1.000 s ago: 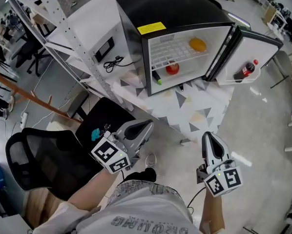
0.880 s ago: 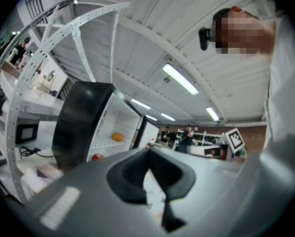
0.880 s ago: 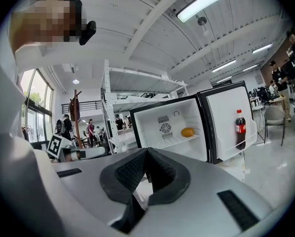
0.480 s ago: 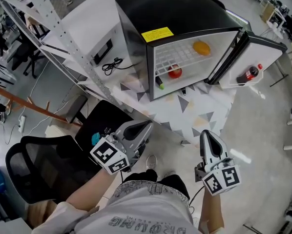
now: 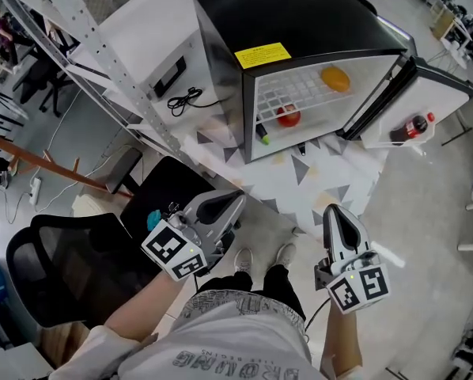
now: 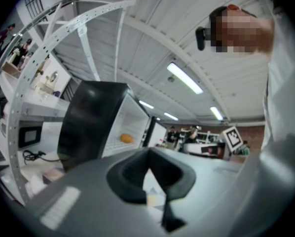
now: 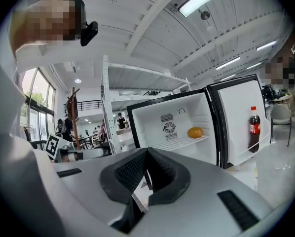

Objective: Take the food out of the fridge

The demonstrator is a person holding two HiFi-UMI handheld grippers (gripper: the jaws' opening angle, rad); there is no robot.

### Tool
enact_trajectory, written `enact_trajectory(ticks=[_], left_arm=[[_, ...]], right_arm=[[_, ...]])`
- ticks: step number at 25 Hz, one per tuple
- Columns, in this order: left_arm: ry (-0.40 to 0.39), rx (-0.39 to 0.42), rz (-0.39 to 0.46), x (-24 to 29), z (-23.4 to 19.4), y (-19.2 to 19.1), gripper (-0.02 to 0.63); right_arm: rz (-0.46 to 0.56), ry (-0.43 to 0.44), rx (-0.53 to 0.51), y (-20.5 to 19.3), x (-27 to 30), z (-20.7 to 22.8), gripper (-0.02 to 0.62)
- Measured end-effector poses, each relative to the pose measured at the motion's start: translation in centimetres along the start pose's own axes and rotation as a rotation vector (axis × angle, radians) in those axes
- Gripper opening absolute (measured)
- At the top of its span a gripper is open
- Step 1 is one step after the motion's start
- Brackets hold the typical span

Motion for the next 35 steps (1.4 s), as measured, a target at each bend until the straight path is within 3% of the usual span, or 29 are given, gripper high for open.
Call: enact_trajectory(ticks=[14,35], left_arm=[[0.096,0.018,-0.013,3.1,0.9,0.5,0.005],[0.169,0.021,0.001,9.9,2.1,0.5,0.005]], right_arm=[[0.014,0.072,-0.001,1.9,2.7,5.8,0.002],[0.021,0.116,-0.072,4.7,8.2,14.8,0.002]])
Point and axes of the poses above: the fingertips, and each gripper's own axes: x forward along the fingers, z to its right, y out of its top, the point moved 9 cm from there along -x, backward along the fingers, and after that the axes turned 2 degrees about -y, right-handed, at the moved point
